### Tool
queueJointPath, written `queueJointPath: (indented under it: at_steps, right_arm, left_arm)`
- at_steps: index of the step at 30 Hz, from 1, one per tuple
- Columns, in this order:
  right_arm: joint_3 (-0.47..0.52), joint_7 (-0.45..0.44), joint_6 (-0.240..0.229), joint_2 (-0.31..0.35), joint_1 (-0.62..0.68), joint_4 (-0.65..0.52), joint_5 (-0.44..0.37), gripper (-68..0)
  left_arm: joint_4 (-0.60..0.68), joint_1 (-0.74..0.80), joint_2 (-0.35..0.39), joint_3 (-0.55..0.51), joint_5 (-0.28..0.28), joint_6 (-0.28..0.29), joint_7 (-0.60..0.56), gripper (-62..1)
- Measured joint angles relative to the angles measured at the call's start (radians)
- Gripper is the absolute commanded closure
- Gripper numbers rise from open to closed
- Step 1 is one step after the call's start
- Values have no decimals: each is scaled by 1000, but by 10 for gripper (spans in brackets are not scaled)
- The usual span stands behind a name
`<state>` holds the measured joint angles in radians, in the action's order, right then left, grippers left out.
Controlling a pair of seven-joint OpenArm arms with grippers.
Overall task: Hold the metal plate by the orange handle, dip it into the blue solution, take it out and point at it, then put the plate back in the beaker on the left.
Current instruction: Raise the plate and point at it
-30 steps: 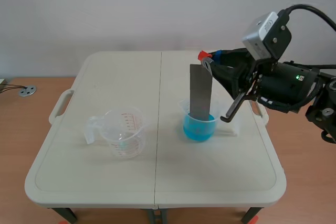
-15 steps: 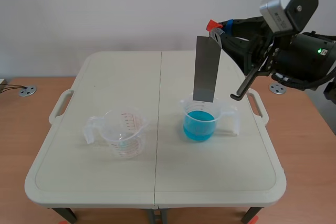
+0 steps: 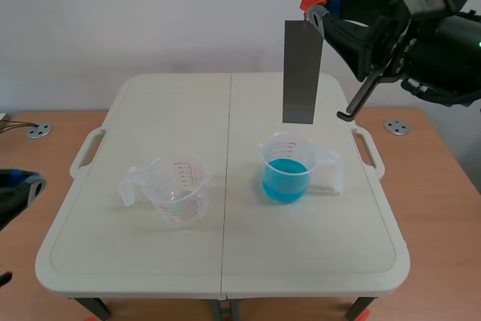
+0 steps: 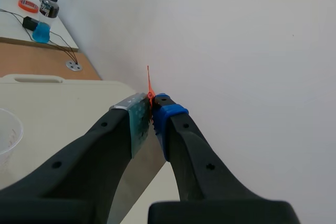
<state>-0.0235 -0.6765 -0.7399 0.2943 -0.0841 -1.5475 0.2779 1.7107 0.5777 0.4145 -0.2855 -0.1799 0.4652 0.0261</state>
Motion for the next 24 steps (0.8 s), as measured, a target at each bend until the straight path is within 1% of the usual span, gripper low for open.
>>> queueJointPath:
  at_steps: [3, 6, 10, 21, 24]
  right_arm:
    - [2, 0, 0, 0, 0, -16, -1, -13]
    - [2, 0, 0, 0, 0, -27, -2, -13]
    - [2, 0, 0, 0, 0, -30, -1, -13]
    - [2, 0, 0, 0, 0, -30, -1, -13]
    - [2, 0, 0, 0, 0, -30, -1, -13]
  left_arm:
    - [0, -99, 21, 60, 7, 0, 31, -16]
    - [-14, -204, 30, 127, 46, 1, 64, -16]
    - [-69, -333, 35, 229, 86, 3, 79, -16]
    - [-259, -570, 33, 489, 103, 3, 87, -16]
    - [-310, -644, 10, 548, 117, 3, 86, -16]
